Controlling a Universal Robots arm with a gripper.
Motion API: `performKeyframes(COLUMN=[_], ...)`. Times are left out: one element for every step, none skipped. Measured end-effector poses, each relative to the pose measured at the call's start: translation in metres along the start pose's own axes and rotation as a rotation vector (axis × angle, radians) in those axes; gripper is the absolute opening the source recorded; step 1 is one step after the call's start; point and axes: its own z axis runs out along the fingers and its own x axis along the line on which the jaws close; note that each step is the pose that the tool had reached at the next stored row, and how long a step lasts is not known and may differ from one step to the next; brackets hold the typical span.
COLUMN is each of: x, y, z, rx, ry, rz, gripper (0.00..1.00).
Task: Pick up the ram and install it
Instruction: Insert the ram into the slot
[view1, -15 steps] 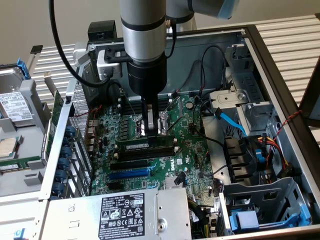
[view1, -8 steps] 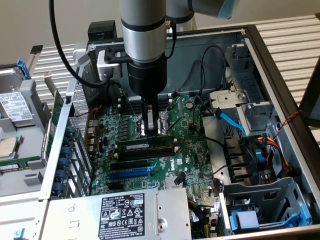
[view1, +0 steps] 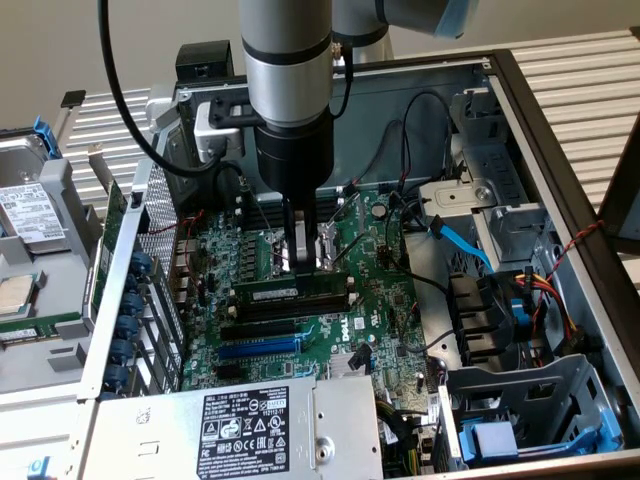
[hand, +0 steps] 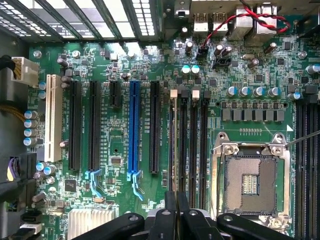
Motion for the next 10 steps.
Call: performKeyframes(x=[0.0,0.0,0.0,0.0,0.0,0.0,0.0,0.0,0.0,0.0], y=[0.0,0.0001,0.0003,0.0004,0.0005,0.0006,0.0007,0.0007,0.0007,0.0007], z=[0.0001,0.0003,0.0004,0.0005,0.0006,0.0007,0.0008,0.0008,0.0008,0.0009], rx=[0.0004,0.001,0.0015,0.0016,0.0017,0.0018,0.0018,0.0018,0.0018,0.0018], ry=[0.0,-0.0001,-0.0001,0.0,0.0,0.0,0.0,0.0001,0.0,0.0], rz=[0.0,0.0,0.0,0.0,0.0,0.0,0.0,0.0,0.0,0.001], gripper=[0.12,0.12,0.12,0.12,0.12,0.12,0.12,0.12,0.12,0.12])
